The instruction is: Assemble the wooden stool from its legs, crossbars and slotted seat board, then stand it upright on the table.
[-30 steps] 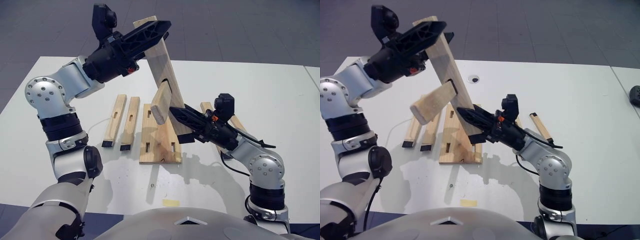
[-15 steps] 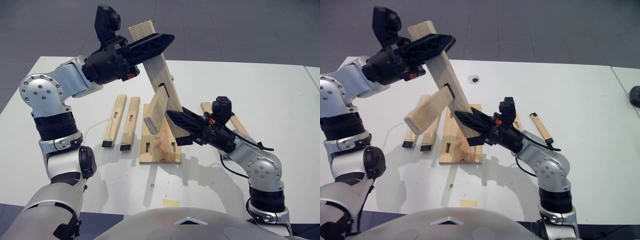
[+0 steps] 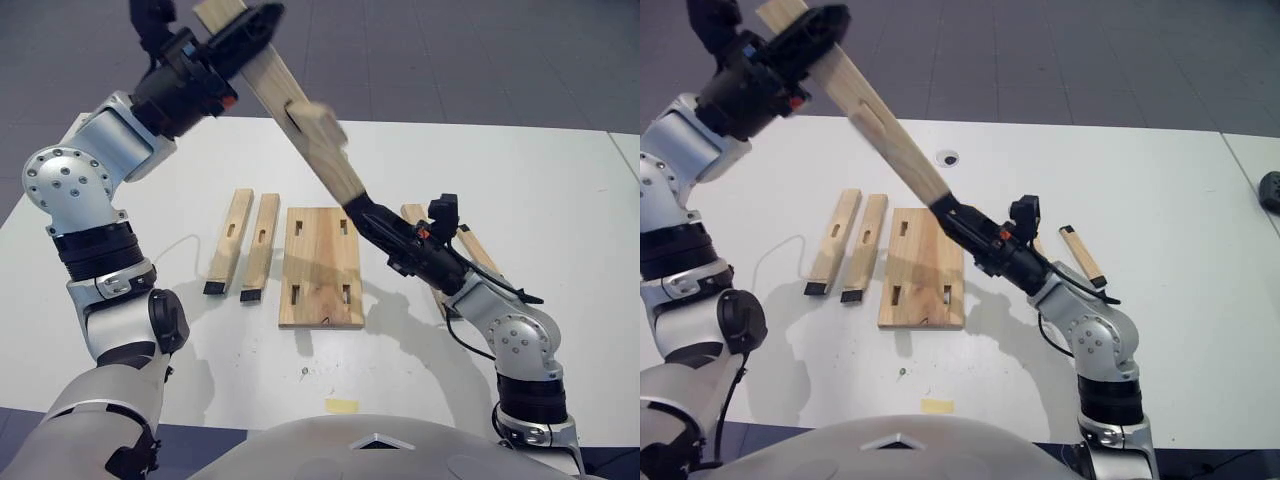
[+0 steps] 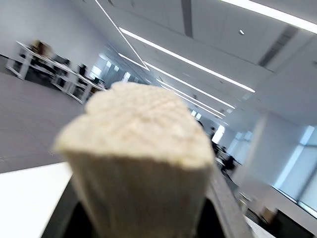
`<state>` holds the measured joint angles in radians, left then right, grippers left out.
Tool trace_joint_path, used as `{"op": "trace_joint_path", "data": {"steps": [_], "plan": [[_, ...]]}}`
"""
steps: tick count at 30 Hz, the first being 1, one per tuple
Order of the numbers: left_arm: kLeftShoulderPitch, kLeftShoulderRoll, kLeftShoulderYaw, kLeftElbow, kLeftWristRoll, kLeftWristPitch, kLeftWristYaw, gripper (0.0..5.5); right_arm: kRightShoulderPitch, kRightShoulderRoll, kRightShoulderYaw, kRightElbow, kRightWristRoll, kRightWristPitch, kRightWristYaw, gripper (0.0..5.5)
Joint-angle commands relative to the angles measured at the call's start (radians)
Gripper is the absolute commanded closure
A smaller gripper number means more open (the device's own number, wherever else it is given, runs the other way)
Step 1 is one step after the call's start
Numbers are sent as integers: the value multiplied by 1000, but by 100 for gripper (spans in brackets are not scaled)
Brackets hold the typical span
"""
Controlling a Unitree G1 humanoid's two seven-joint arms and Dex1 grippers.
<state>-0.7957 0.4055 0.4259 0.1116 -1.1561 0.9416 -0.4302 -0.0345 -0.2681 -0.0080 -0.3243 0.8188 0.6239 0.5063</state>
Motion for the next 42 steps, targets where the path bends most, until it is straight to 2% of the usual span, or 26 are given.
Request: {"op": "trace_joint_path", "data": {"steps": [1, 4, 8, 14, 20, 24, 29, 36, 39, 42], "plan": [[-35, -14, 39, 42, 92, -129, 107, 445, -60, -59, 178, 85, -291, -98, -8, 223], [-13, -15, -1, 61, 197, -203, 136, 445, -151, -94, 300, 212, -479, -167, 34, 169], [19, -25, -34, 46, 252, -227, 121, 445, -301, -65, 329, 474, -589, -277, 92, 102], [72, -61, -84, -15, 264, -204, 110, 445, -516, 40, 397, 888, -744, -396, 126, 11], [98, -53, -106, -60, 271, -178, 105, 445, -538, 93, 317, 1082, -795, -400, -48, 10], [107, -59, -98, -83, 277, -168, 133, 445, -450, 71, 251, 1035, -808, -374, -176, 10], [129, -55, -129, -120, 305, -166, 135, 445, -279, 61, 190, 860, -817, -342, -293, 10], [206, -72, -178, -224, 323, -143, 143, 445, -114, 128, 96, 608, -851, -354, -546, 10], [216, -77, -183, -242, 315, -135, 141, 445, -70, 159, 72, 483, -827, -438, -563, 10], [218, -77, -170, -260, 285, -119, 134, 445, 5, 129, -16, 273, -766, -541, -528, 10]]}}
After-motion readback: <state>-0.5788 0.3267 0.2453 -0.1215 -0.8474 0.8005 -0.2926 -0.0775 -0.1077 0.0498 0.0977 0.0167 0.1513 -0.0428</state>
